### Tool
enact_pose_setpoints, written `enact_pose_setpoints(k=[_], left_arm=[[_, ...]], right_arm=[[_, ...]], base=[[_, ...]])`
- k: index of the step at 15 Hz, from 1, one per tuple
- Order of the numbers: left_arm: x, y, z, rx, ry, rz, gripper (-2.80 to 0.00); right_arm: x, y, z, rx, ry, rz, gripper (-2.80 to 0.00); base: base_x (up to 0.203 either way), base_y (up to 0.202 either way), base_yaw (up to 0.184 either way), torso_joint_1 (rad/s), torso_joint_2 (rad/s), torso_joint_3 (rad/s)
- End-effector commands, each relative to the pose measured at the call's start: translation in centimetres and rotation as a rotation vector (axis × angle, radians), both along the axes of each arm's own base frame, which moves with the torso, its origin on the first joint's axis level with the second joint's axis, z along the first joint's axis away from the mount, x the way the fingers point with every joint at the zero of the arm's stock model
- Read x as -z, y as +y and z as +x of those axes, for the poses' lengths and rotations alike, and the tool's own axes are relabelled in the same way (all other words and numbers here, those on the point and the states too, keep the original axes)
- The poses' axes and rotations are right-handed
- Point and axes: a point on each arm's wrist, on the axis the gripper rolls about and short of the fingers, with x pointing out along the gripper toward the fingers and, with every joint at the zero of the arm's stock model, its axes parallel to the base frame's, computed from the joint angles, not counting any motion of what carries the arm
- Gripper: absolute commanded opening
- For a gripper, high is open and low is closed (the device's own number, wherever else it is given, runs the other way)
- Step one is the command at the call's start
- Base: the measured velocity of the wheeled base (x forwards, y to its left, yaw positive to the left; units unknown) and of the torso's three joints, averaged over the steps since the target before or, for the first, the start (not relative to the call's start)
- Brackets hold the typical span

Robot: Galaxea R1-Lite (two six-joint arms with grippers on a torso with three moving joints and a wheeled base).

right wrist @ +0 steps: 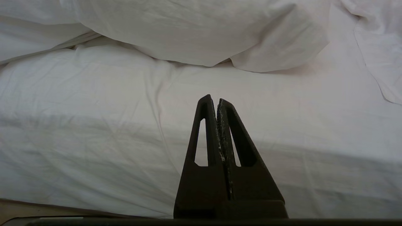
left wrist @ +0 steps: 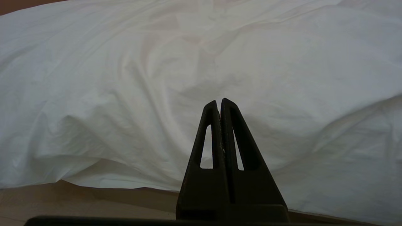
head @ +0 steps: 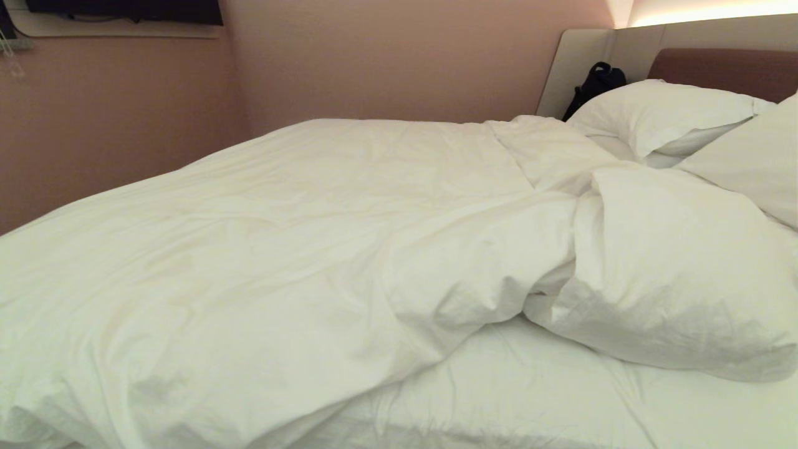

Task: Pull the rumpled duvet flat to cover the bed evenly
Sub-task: Hold the folded corner of the quilt

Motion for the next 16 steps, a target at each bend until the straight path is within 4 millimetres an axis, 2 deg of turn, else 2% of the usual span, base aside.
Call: enact_pose_setpoints(k=[1, 16], left_arm=[[-0.01, 0.0, 0.0, -0.001, -0.001, 0.0, -2.8], [-0.01, 0.0, 0.0, -0.001, -0.001, 0.0, -2.8]], right_arm=[[0.0, 0.0, 0.0, 0.0, 0.0, 0.0, -2.8], [0.0, 0.0, 0.0, 0.0, 0.0, -0.001, -2.8]], base=[[0.0, 0.0, 0.0, 0.0, 0.0, 0.0], [0.0, 0.0, 0.0, 0.0, 0.0, 0.0]])
